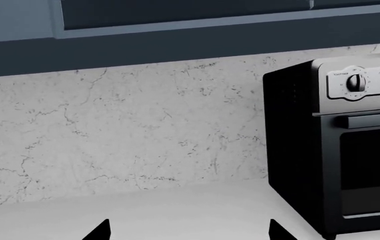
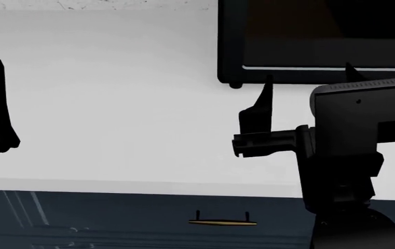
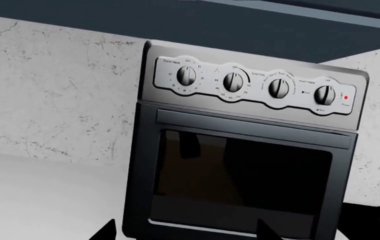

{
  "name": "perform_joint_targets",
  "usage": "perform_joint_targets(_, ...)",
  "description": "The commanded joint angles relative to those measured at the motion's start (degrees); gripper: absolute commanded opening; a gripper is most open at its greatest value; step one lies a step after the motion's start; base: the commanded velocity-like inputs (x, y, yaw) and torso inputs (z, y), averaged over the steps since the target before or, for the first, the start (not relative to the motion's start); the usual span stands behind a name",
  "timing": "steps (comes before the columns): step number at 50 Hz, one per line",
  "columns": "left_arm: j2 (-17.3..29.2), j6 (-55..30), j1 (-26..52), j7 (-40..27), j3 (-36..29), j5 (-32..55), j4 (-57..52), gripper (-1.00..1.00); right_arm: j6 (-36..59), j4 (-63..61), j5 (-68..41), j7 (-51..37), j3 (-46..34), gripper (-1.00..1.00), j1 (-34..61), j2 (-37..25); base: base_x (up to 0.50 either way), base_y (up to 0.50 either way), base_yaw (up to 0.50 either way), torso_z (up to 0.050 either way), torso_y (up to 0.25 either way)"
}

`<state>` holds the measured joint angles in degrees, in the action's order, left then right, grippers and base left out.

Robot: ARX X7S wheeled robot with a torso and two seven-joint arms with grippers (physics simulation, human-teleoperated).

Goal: Turn on the toaster oven by setting the timer.

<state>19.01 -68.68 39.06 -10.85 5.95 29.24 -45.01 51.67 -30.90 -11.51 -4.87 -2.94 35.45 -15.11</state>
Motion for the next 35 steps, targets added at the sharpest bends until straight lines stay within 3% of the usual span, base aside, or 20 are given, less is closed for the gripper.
perform_joint_targets(1,0.2,0.3,-0.3,-0.2,-0.3,0.4,0.0,1.00,0.5,-0.6,-0.4,-0.5,0.7,1.00,0.0,0.0,0.50,0.00,0.00,0.000,0.000)
perform_joint_targets(30,0.5,0.1,-0.3,-0.8,0.5,1.7,-0.6,1.00,0.4,-0.9,-0.8,-1.3,0.2,1.00,-0.3,-0.5,0.50,0.00,0.00,0.000,0.001)
perform_joint_targets(35,0.6,0.3,-0.1,-0.9,0.4,1.8,-0.4,1.00,0.7,-0.9,-1.0,-1.5,0.2,1.00,-0.1,-0.3,0.00,0.00,0.00,0.000,0.000)
